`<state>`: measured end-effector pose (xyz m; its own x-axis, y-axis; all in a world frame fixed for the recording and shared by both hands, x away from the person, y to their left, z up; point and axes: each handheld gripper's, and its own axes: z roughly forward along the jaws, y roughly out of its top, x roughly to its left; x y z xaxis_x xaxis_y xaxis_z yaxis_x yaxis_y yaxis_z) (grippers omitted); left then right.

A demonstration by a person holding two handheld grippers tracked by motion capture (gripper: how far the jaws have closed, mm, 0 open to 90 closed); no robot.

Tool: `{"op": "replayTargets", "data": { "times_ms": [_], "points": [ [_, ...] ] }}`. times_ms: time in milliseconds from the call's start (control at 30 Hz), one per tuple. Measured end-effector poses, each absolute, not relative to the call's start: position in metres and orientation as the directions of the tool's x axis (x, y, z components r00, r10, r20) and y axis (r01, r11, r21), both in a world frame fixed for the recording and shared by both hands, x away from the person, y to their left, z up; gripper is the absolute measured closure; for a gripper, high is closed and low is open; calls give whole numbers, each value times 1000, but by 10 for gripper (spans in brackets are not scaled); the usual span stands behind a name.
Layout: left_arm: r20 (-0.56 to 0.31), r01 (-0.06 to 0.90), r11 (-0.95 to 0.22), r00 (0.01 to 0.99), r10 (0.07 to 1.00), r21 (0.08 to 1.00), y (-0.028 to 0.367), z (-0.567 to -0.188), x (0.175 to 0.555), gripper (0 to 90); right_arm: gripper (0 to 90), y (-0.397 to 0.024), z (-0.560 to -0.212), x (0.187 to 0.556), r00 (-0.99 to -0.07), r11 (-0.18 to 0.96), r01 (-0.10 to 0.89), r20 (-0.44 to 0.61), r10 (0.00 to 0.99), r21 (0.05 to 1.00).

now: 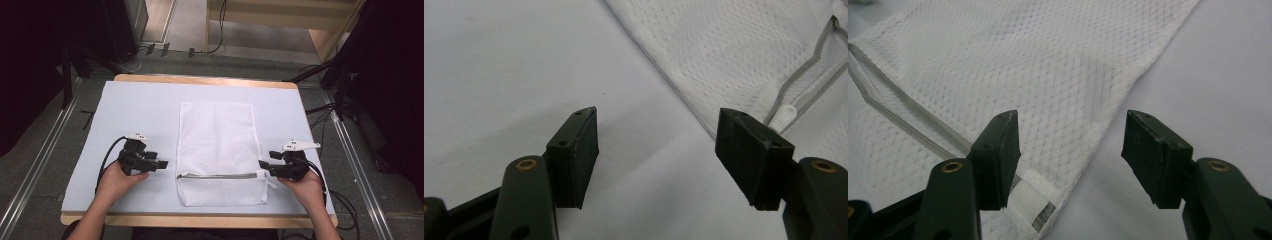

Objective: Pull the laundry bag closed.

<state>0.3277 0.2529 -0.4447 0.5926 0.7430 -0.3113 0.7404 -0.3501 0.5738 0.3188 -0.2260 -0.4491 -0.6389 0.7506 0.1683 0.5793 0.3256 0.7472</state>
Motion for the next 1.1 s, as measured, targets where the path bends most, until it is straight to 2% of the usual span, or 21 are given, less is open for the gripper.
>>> {"op": "replayTargets", "data": {
  "times_ms": [633,800,900,1100],
  "points": [
    [-336,754,-350,589,735,555,249,-445,328,372,432,-218,-445,317,-652,313,580,198,732,752],
    [-341,756,-354,591,731,551,249,-444,328,401,436,-212,-444,316,-669,309,576,220,711,757],
    [-346,753,-359,598,723,551,248,-443,327,416,469,-208,-442,315,-684,324,566,212,698,758],
    [-347,748,-376,611,712,547,245,-442,324,498,518,-201,-438,315,-694,335,577,232,681,745]
  ]
}}
